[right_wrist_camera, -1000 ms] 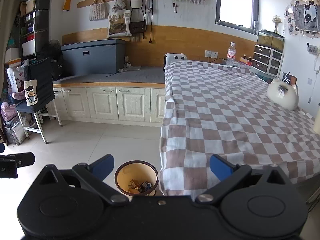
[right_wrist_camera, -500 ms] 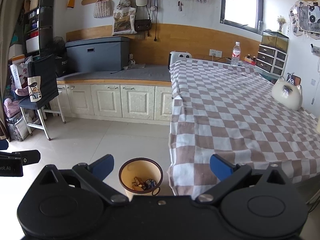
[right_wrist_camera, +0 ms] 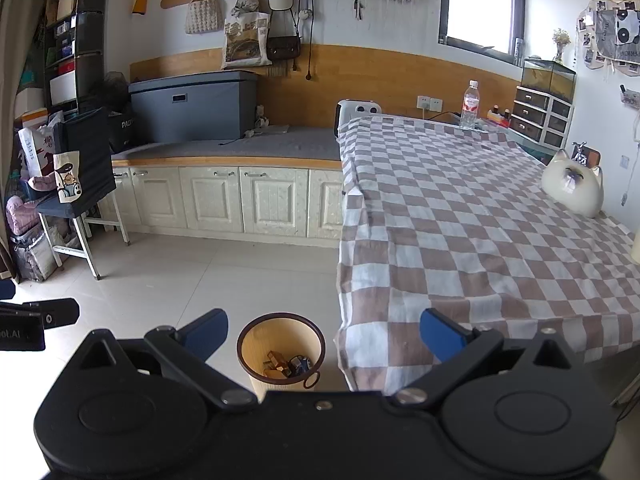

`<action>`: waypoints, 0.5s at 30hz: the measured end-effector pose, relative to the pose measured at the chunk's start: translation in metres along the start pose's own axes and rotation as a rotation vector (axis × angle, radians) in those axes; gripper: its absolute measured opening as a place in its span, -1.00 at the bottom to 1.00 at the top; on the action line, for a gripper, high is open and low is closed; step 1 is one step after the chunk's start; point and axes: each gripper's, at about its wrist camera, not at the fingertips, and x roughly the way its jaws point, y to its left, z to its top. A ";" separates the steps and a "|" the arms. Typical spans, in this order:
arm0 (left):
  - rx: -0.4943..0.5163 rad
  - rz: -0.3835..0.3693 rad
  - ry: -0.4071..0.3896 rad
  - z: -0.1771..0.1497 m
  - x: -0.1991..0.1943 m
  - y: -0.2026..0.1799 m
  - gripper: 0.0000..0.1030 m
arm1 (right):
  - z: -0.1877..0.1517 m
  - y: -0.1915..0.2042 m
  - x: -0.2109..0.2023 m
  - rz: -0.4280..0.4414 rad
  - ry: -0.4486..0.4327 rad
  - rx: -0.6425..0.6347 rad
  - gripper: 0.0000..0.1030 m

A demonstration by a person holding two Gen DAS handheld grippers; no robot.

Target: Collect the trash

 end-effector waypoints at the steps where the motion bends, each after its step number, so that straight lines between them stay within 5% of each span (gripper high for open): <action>1: 0.000 -0.001 0.000 0.000 0.000 0.000 1.00 | 0.000 0.000 0.000 0.000 -0.001 0.001 1.00; 15: 0.003 -0.001 -0.001 0.000 0.000 -0.001 1.00 | -0.001 -0.002 0.000 0.000 0.001 0.004 1.00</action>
